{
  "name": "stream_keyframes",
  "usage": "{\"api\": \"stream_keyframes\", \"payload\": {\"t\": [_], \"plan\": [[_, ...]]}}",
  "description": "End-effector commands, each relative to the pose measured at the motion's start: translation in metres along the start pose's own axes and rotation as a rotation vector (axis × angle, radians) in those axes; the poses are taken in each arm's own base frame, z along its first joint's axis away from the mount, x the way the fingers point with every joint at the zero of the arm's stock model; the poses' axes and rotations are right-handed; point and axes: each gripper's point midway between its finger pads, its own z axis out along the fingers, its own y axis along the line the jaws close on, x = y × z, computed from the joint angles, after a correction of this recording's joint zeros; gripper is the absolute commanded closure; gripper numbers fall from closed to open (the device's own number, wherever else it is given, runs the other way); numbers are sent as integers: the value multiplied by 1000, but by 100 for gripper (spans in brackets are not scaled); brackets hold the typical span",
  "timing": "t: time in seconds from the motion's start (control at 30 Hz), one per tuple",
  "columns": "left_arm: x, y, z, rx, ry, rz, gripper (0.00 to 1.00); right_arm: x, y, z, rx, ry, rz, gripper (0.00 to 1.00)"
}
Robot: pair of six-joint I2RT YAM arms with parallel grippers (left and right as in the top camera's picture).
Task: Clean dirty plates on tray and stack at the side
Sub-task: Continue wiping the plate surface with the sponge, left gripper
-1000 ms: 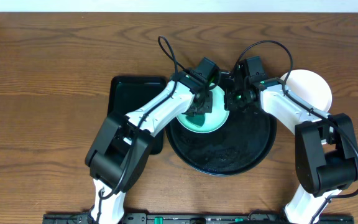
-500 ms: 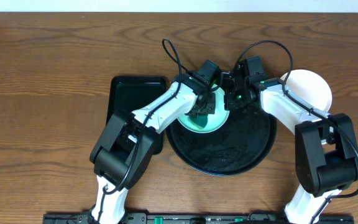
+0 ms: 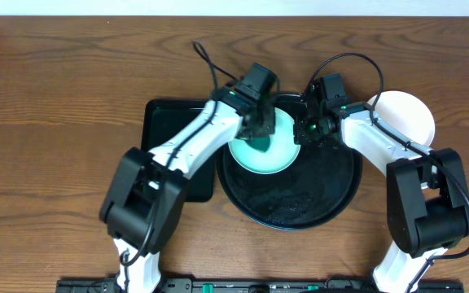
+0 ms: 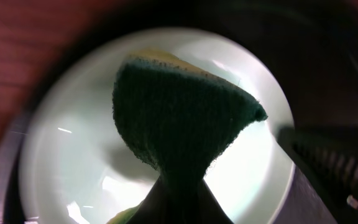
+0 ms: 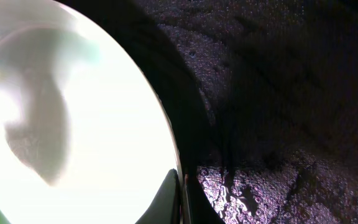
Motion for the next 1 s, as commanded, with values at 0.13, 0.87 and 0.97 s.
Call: {"api": "stream_keyframes", "payload": {"t": [0.13, 0.87, 0.97], "plan": [[-25, 32, -10, -118, -94, -13, 92, 4, 6, 3, -17, 12, -7, 99], [41, -1, 38, 77, 208, -13, 92, 3, 6, 3, -17, 11, -8, 99], [40, -14, 36, 146, 216, -11, 92, 3, 6, 3, -17, 11, -8, 99]]}}
